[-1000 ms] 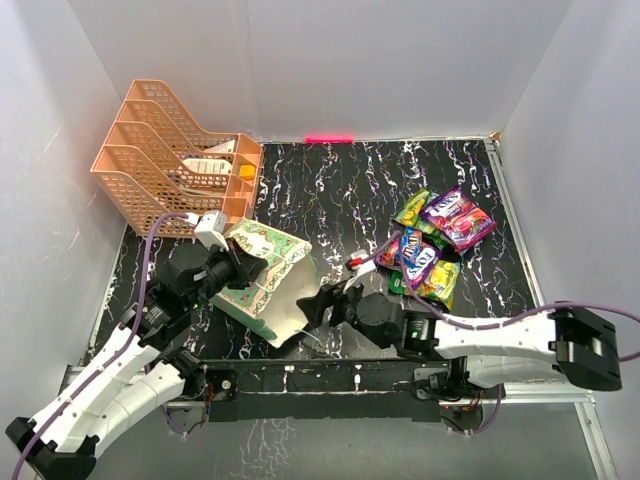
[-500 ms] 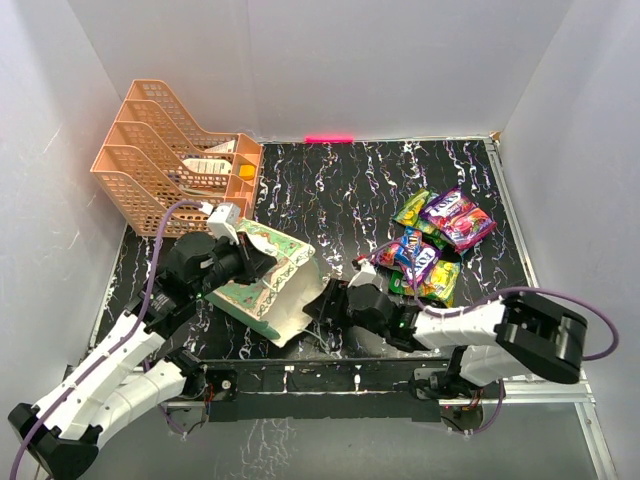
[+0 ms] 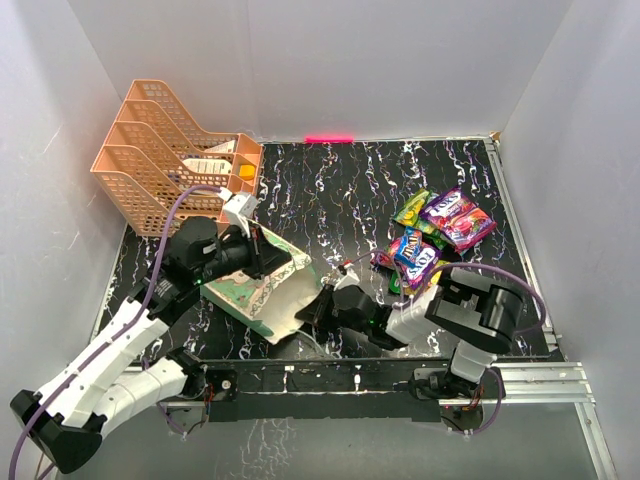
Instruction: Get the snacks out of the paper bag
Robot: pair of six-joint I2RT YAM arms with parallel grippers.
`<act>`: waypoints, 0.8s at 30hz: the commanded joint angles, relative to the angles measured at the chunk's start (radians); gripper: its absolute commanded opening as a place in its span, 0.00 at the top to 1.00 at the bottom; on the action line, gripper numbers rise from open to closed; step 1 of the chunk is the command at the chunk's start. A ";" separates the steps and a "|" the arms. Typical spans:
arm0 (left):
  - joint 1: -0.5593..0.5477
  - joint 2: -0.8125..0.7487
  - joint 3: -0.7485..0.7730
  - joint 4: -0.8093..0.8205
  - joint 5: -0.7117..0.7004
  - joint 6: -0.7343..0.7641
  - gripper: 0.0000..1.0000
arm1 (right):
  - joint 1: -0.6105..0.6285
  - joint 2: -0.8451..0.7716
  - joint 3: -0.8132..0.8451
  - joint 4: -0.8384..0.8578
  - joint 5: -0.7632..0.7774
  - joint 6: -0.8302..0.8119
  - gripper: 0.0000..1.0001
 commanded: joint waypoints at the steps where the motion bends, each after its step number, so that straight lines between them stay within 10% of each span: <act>1: -0.003 0.037 0.071 0.053 0.144 0.058 1.00 | -0.005 0.062 0.068 0.222 -0.039 0.006 0.91; 12: -0.045 0.112 0.112 0.072 0.313 0.072 1.00 | -0.036 0.272 0.241 0.428 -0.088 -0.113 0.93; 24: -0.065 -0.058 -0.073 0.104 0.301 0.023 1.00 | -0.044 0.135 -0.036 0.417 -0.021 -0.134 0.93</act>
